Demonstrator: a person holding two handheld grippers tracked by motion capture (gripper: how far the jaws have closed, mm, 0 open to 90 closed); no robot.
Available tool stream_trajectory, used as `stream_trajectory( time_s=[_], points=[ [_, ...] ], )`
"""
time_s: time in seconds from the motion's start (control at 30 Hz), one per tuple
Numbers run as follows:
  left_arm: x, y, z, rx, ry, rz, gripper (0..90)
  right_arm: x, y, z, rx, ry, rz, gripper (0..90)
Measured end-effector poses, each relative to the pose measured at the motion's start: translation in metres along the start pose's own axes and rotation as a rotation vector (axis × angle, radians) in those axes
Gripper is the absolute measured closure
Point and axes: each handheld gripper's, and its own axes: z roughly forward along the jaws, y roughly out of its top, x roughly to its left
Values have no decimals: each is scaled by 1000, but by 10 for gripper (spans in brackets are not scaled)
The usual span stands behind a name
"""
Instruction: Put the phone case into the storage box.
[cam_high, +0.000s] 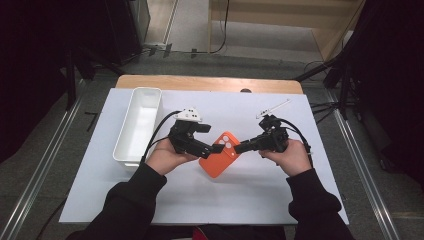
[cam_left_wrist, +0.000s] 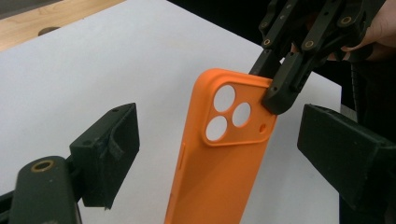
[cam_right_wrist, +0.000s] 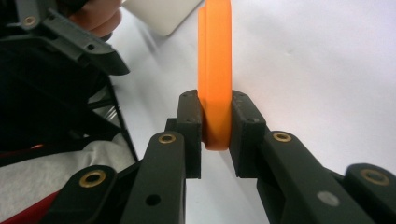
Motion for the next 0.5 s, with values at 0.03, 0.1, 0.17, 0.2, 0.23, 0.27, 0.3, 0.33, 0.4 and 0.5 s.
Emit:
stream_trajectory(
  time_s=[0.03, 0.1, 0.17, 0.2, 0.23, 0.27, 0.3, 0.33, 0.4, 0.5],
  points=[
    [0, 0, 1, 1, 1, 1, 131, 1, 0, -1, -3, -17, 3, 752],
    [0, 0, 2, 1, 6, 1, 131, 1, 1, -3, -10, -26, 18, 752],
    [0, 0, 2, -3, 15, 8, 131, 0, 3, -4, -17, -21, 44, 752],
    [-1, 0, 3, -3, 22, 12, 131, 0, 3, -4, -19, -27, 49, 752],
    [-1, -1, 3, -3, 28, 15, 131, 0, 4, -4, -17, -29, 57, 752],
    [-2, -1, 4, -2, 42, 26, 131, 0, 4, -4, -18, -34, 60, 752],
    [-2, -1, 4, -2, 42, 26, 131, 0, 4, -4, -18, -34, 60, 752],
    [-3, -1, 5, 5, 50, 23, 131, 0, 5, -4, -19, -31, 73, 752],
    [-3, -2, 5, 2, 51, 15, 131, -1, 7, -4, -21, -26, 85, 752],
    [-3, -3, 5, -2, 55, 16, 130, -1, 10, -3, -21, -21, 105, 752]
  ],
)
